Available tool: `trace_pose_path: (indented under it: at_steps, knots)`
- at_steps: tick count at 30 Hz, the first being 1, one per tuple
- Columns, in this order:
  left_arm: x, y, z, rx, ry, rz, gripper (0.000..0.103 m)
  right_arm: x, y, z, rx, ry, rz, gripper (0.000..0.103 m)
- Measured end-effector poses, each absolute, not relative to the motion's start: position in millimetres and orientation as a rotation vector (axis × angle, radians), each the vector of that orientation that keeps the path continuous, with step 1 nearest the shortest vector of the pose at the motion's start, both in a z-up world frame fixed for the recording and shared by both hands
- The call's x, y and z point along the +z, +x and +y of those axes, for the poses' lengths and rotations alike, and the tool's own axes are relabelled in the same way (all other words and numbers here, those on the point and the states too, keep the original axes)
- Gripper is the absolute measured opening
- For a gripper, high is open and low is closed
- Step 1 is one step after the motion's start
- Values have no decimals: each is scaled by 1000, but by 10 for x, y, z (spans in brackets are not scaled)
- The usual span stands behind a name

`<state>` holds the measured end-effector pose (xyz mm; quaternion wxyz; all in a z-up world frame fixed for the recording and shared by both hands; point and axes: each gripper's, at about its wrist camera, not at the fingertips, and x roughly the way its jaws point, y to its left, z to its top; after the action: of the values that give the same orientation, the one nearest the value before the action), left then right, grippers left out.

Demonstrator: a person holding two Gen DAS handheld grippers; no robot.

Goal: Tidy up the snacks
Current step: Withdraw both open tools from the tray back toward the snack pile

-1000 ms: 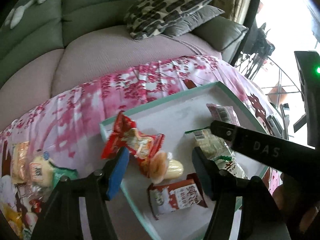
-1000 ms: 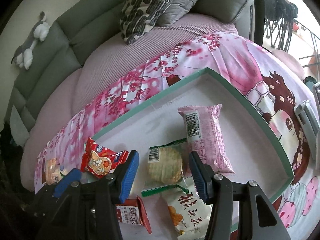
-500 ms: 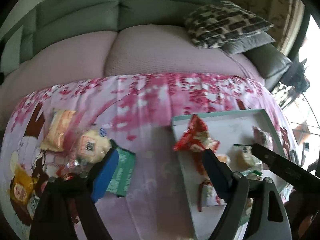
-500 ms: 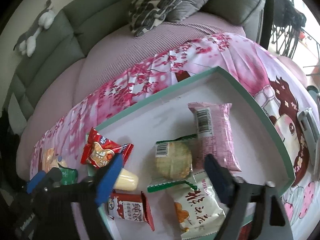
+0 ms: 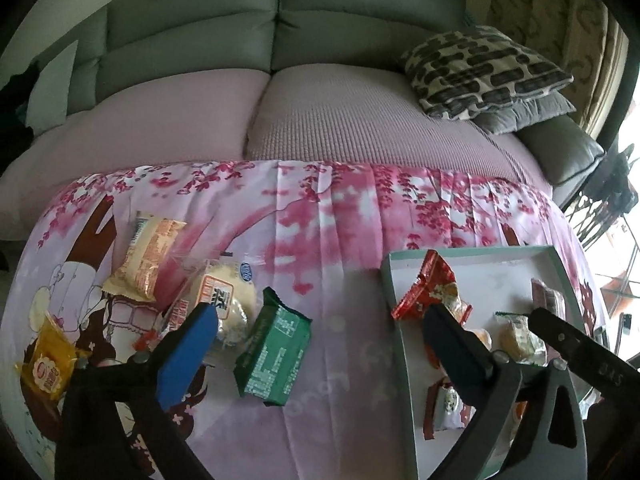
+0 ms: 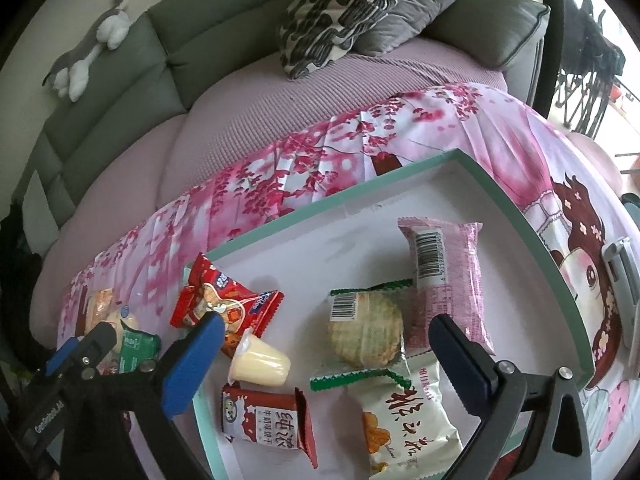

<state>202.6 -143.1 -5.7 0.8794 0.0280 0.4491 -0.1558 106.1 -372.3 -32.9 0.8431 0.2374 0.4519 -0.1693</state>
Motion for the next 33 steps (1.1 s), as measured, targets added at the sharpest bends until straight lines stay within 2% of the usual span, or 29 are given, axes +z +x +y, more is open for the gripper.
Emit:
trace_pose_path:
  at_steps: [17, 33]
  knots:
    - [146, 1917, -1078, -281, 10, 861, 103, -180, 1146, -3338, -272, 444, 907, 103]
    - [321, 1742, 101, -20, -49, 850, 103, -81, 1317, -2397, -106, 295, 875, 103]
